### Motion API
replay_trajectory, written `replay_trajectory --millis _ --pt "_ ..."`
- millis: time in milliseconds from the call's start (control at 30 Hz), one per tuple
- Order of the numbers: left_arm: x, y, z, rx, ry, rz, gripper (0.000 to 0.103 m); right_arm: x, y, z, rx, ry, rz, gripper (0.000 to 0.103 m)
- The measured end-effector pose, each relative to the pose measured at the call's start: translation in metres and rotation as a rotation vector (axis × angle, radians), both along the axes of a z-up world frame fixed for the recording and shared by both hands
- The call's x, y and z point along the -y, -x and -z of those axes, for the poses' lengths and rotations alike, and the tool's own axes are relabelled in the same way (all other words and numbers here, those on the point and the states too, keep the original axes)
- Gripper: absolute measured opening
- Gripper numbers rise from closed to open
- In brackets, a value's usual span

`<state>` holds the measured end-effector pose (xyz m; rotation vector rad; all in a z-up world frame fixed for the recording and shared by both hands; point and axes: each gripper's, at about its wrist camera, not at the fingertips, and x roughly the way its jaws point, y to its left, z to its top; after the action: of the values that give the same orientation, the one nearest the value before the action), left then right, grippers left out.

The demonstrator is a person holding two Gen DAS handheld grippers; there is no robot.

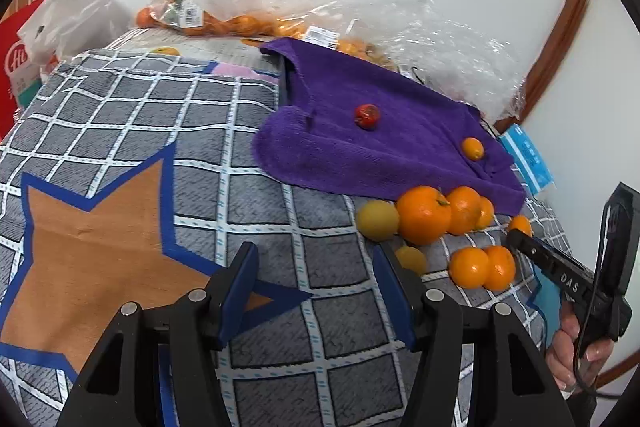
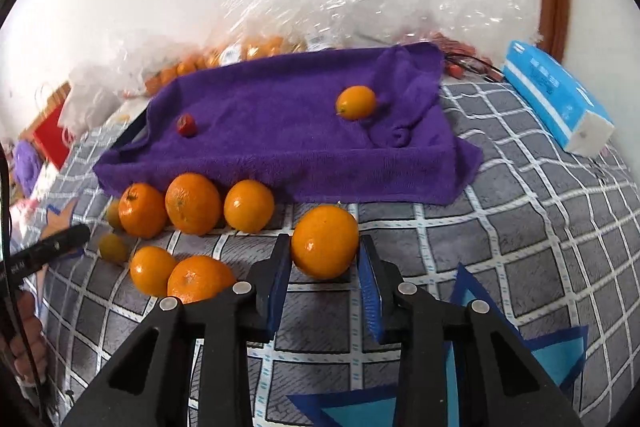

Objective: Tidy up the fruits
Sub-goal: 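Grasp another large orange beside the towel with the right gripper, then grasp a yellow-green fruit with the left gripper while the right gripper holds the orange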

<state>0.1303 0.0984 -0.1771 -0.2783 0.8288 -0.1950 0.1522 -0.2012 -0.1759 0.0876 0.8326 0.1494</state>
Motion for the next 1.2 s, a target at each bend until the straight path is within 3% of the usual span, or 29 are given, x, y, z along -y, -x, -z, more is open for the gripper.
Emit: replay_trajectory --millis 133,233,400,633,1067,1200 --pt "0.007 0.003 -0.002 0.01 -0.009 0.035 0.057 0.009 0.005 -0.005 0.044 -0.051 0.016 0.033" --pt "0.014 0.003 -0.009 -0.015 -0.047 0.028 0.05 0.011 0.005 -0.006 0.048 -0.046 0.032 0.033" --pt "0.03 -0.005 -0.023 -0.002 -0.055 0.075 0.048 0.01 0.007 -0.006 0.046 -0.048 0.024 0.033" --pt "0.04 -0.028 -0.013 -0.042 -0.102 0.084 0.03 0.012 0.008 -0.005 0.045 -0.061 0.021 0.033" --pt "0.035 -0.03 -0.014 -0.019 -0.073 0.092 0.027 0.012 0.008 -0.004 0.036 -0.067 0.016 0.033" --pt "0.028 -0.021 -0.017 -0.032 -0.177 0.037 0.027 0.011 0.008 -0.004 0.035 -0.066 0.017 0.033"
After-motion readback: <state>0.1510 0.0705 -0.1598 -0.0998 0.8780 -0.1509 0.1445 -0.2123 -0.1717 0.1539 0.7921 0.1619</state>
